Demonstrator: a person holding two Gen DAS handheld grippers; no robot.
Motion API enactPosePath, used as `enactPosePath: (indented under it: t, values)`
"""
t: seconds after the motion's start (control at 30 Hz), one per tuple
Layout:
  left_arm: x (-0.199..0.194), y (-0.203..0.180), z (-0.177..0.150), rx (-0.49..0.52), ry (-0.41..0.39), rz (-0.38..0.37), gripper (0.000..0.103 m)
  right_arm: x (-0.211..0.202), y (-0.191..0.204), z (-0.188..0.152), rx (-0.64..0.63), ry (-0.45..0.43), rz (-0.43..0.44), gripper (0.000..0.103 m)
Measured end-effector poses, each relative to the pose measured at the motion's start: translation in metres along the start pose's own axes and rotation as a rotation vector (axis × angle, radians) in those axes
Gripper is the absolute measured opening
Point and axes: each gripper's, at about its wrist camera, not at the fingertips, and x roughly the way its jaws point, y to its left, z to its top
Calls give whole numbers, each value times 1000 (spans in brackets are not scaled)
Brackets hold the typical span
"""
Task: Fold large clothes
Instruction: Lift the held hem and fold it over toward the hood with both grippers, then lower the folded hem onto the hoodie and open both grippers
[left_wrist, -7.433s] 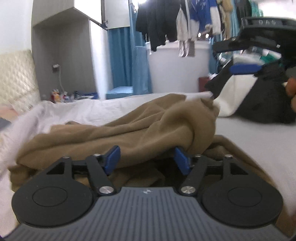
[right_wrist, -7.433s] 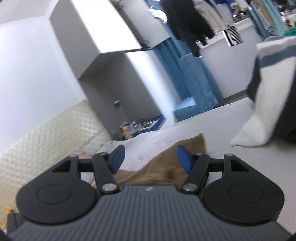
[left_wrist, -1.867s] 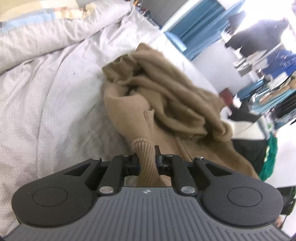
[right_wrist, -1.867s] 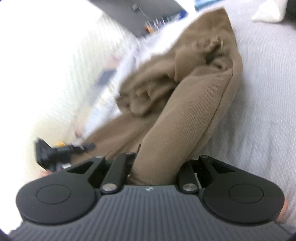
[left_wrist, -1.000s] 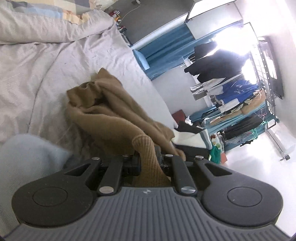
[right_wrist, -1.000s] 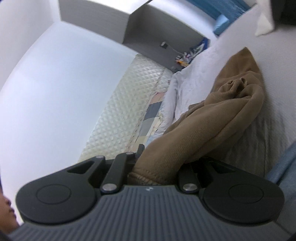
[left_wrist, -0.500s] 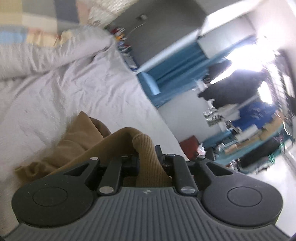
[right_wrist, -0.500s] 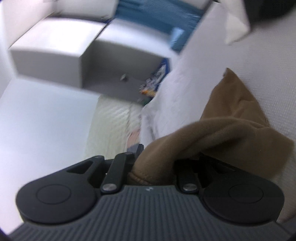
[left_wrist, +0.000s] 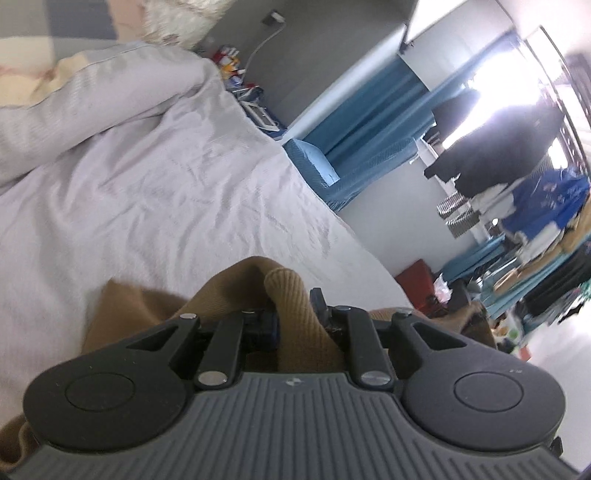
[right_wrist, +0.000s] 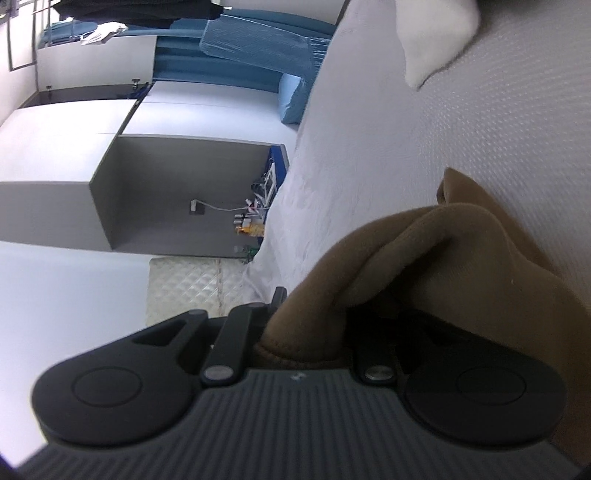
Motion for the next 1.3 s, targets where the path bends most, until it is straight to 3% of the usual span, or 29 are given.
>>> enactPosePath:
  t: [0.1,0.33,0.4,0.53,0.77,0.87,0.9,0.93,1.0,1.03,1.07,1.3]
  values:
    - [28,3,8,14,21,24,20,25,-22,10,24,30,-23,21]
    - [94,39,7,-66,137,90,21,66,-44,21,66,68,-81,21]
    - [106,46,8,-72,171,96,21,77,-49,24,61,110,-122,21]
    - [109,42,7,-38,193,115,20,74,-55,24,104,130,-110,20]
    - [89,54,4,-102,244,49,22,45,-47,23,117,184,-58,26]
    - [75,57,9,-165,277,-6,32,37,-46,27,122,216,-15,37]
    - [68,59,11,-186,282,-38,35,34,-44,28,119,231,-7,43]
    - [62,61,13,-208,292,-66,41,32,-42,28,119,247,2,60]
    - [43,66,20,-250,315,-100,60,24,-38,26,116,262,44,82]
    - [31,67,25,-254,305,-103,79,16,-38,26,115,259,58,82]
    - [17,67,30,-247,282,-107,84,9,-37,24,112,263,66,82]
    - [-78,35,37,-117,186,-90,84,-18,-22,9,-2,258,68,82]
